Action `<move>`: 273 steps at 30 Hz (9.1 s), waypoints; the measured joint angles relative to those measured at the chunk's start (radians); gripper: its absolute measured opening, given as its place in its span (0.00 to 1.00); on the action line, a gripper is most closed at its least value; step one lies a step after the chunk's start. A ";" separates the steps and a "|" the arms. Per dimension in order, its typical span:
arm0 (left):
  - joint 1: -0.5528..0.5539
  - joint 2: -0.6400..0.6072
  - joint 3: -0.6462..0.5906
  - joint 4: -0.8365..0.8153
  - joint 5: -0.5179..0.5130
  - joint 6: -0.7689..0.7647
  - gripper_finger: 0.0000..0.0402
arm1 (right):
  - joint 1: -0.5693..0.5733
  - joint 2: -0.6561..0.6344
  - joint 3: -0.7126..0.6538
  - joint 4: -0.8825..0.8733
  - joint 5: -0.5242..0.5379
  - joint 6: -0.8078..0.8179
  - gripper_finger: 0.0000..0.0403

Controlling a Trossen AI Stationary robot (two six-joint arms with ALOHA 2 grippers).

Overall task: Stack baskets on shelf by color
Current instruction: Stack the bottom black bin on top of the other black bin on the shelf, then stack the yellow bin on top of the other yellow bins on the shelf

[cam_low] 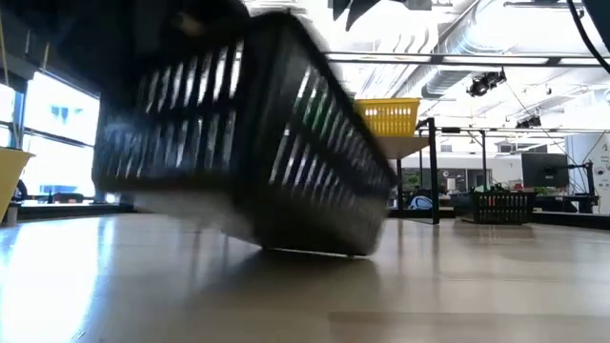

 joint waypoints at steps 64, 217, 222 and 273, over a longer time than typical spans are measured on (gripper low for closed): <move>1.007 -0.621 0.000 -0.435 -0.011 0.717 0.00 | -0.033 -0.072 0.000 0.025 0.051 -0.059 0.28; -0.295 -0.230 -0.300 -0.319 0.009 -2.059 0.11 | 0.459 -0.098 -0.179 0.162 -0.138 -0.041 0.28; -0.251 -0.230 -0.300 -0.267 -0.012 -2.058 0.02 | 0.500 -0.083 -0.178 0.215 -0.133 -0.148 0.28; 0.248 -0.231 0.016 -0.181 -0.143 -1.557 0.02 | 0.602 0.171 -0.179 0.388 -0.119 -0.400 0.40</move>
